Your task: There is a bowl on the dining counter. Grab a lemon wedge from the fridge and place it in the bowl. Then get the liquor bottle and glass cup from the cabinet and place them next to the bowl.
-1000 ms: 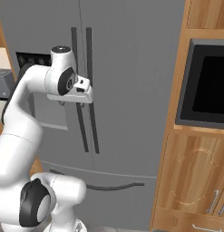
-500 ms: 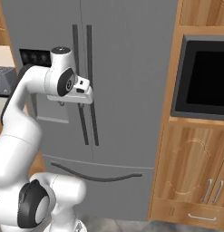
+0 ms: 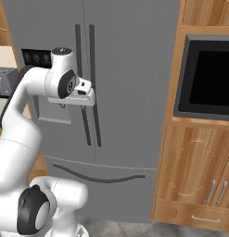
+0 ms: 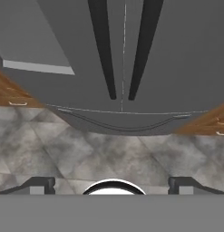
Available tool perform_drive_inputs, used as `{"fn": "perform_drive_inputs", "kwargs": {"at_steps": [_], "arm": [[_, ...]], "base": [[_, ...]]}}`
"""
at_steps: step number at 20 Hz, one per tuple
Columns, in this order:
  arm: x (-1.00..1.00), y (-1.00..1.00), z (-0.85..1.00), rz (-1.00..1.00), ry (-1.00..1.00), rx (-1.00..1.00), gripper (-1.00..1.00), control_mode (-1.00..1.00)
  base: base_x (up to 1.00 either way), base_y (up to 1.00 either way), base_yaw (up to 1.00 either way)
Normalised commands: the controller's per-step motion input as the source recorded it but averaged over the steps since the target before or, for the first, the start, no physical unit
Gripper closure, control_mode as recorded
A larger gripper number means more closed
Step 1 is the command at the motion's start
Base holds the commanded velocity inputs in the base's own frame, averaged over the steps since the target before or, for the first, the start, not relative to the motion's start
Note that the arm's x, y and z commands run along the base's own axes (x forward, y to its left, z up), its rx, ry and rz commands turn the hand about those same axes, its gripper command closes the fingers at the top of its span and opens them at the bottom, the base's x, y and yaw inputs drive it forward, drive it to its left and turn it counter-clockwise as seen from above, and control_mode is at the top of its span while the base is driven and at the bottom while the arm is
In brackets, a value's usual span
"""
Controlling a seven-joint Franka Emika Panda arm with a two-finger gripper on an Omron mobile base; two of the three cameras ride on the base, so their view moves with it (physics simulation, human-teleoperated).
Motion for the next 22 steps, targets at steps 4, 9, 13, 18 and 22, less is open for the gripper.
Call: {"fn": "perform_drive_inputs", "kwargs": {"at_steps": [4, 9, 13, 18, 22], "arm": [[-0.11, 0.42, 0.29, 0.04, -0.27, -0.01, -1.0, -1.0], [0.01, 0.32, 0.15, 0.01, -0.23, -0.01, -1.0, -1.0], [0.23, 0.01, 0.01, 0.0, -0.1, 0.0, -1.0, -1.0], [0.23, 0.0, 0.0, 0.0, -0.14, 0.0, -1.0, -1.0], [0.2, 0.0, 0.0, 0.0, -0.2, 0.0, -1.0, -1.0]], "base": [[0.0, 0.0, 0.0], [0.0, 0.0, 0.0], [0.0, 0.0, 0.0], [0.0, 0.0, 0.0], [0.0, 0.0, 0.0]]}}
